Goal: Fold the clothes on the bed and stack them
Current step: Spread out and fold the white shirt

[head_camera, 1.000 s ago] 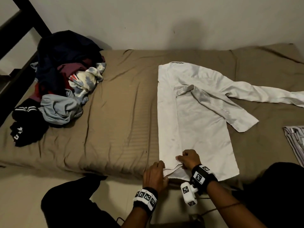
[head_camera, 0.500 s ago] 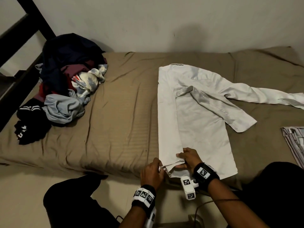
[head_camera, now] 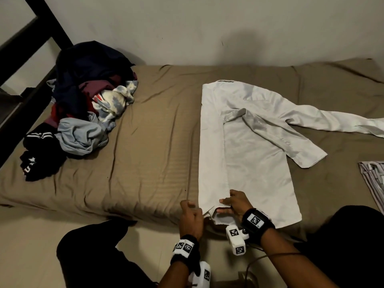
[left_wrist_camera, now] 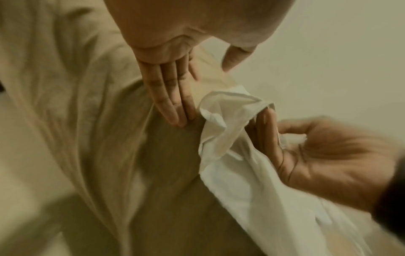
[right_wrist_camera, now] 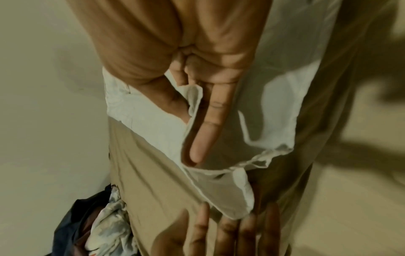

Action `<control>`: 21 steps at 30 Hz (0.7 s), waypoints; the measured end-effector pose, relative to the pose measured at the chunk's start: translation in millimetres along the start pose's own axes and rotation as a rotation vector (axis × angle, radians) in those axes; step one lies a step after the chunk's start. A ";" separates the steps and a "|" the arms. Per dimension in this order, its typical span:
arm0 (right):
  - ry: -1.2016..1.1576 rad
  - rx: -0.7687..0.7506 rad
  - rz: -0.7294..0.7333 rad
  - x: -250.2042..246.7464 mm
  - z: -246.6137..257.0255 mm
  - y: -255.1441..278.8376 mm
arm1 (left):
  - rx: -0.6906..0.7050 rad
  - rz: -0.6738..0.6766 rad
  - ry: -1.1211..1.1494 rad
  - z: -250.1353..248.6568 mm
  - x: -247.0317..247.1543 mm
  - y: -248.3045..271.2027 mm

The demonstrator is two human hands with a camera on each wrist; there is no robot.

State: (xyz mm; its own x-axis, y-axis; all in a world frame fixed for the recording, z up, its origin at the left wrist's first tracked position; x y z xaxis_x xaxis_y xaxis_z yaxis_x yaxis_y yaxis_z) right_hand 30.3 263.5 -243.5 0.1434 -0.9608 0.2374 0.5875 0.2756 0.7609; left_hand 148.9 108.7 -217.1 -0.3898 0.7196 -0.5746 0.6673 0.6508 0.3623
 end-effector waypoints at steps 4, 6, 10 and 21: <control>-0.037 0.032 0.002 5.5 1.5 2.2 | -0.272 0.048 0.254 22.4 7.6 -19.5; -0.017 0.048 0.002 5.6 -0.5 4.0 | -0.339 0.136 0.320 39.3 25.0 -27.6; 0.006 0.119 0.018 2.5 -10.5 6.3 | -0.368 0.314 0.474 16.9 32.8 -16.7; 0.344 0.253 0.000 -3.5 -29.3 10.9 | -0.433 0.336 0.195 35.4 18.1 -2.5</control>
State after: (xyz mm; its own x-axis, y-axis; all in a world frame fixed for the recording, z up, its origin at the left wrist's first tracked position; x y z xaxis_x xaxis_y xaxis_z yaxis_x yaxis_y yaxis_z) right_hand 59.5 269.0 -253.7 0.4261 -0.9030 0.0549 0.3794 0.2335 0.8953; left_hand 162.7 111.5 -254.4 -0.3386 0.9085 -0.2450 0.4703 0.3889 0.7922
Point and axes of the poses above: each hand's wrist, its own y-axis away from the middle knuckle, its own x-axis out of the palm, z = x × y, the point moved 8 cm from there along -y, towards the middle knuckle, and after that the axes turned 7 degrees about -y, right-handed, at the moved point
